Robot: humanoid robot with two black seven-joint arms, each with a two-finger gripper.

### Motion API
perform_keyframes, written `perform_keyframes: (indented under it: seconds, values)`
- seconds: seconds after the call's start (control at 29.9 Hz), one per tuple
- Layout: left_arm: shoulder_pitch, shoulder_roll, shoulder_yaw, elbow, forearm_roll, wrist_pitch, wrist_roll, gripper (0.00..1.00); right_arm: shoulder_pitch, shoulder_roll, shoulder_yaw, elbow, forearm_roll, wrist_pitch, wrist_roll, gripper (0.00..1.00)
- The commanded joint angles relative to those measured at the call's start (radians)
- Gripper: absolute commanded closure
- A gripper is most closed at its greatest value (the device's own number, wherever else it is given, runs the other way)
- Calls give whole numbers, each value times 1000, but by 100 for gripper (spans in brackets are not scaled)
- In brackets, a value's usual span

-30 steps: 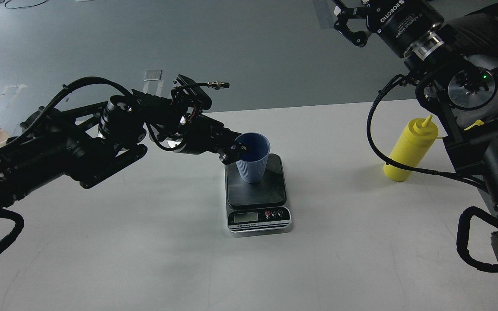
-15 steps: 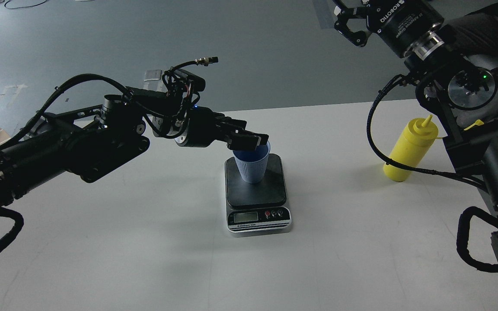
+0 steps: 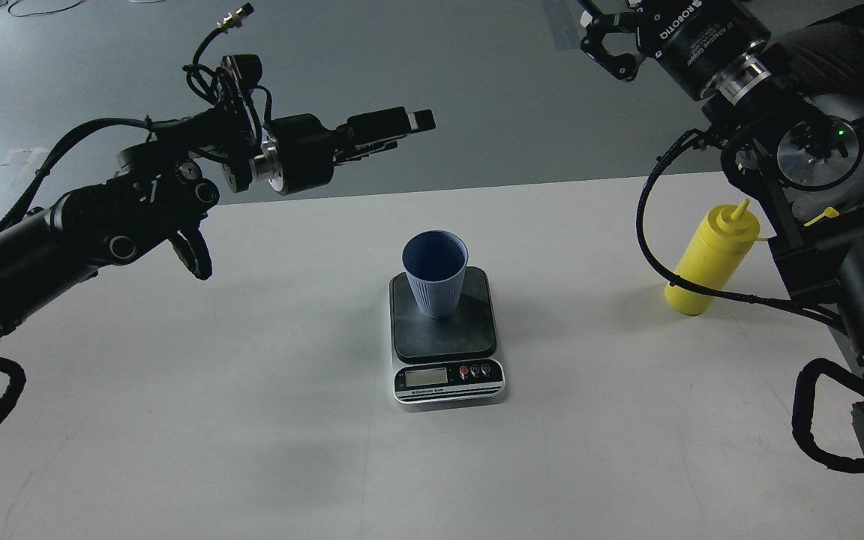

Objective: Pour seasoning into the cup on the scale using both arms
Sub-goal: 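Withdraw the left gripper up and away from the cup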

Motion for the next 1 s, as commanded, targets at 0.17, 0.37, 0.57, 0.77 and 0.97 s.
perform_keyframes:
  seconds: [0.17,0.37,0.57,0.77,0.97]
  values:
    - [93,45,-301,145,-527,-14,0,3,-10,-12,0,0,0,4,0,0]
    - [194,45,-416,155,-644,-43,0,3,-10,-15,0,3,2,9,6,0]
    - [256,54,-488,153,-649,-120,0,2,-14,-17,5,20,5,9,9,0]
    - [285,77,-539,135,-657,-120,0,2,-20,-14,5,28,5,9,9,0]
    - [286,85,-540,135,-667,-120,0,2,-27,-15,5,37,5,7,9,0]
